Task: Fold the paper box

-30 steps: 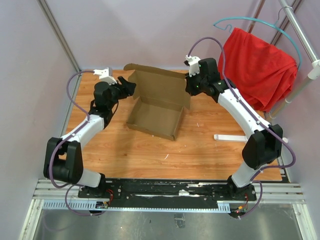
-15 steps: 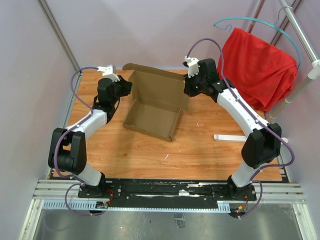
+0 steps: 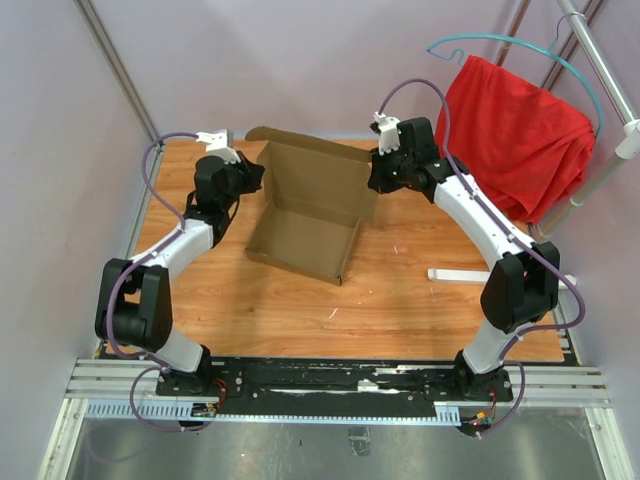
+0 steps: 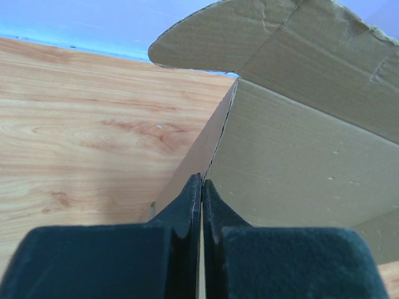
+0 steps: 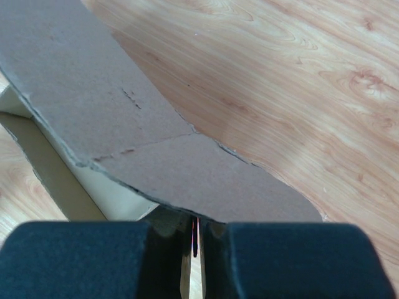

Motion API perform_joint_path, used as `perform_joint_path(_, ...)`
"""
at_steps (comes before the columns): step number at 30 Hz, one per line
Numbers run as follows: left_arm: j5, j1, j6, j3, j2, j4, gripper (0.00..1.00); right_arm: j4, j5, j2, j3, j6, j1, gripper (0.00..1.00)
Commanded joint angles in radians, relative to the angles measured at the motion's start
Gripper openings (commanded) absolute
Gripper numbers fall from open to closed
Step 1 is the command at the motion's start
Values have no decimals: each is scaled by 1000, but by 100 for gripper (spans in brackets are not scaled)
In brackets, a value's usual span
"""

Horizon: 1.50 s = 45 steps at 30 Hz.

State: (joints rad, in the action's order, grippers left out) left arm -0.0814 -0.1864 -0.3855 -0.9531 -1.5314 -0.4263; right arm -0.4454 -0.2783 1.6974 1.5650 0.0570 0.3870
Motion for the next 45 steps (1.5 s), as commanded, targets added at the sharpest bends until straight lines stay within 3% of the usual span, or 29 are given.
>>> perform_joint_path(1,-30,-1,3,20,87,18,0,-19,-13,25,36,100,-14,6)
perform_joint_path(9,-46,-23,-4,87,190,58,0,-4,25,50,51,179,15,7)
perform_joint_path(23,-48,-42,-9,177,304,91,0,38,302,50,35,260,168,2)
perform_joint_path(31,-38,-47,-11,253,381,108,0,112,458,-30,-100,322,255,1)
perform_joint_path(45,-38,-50,-13,344,512,180,0,268,574,-142,-337,419,371,1)
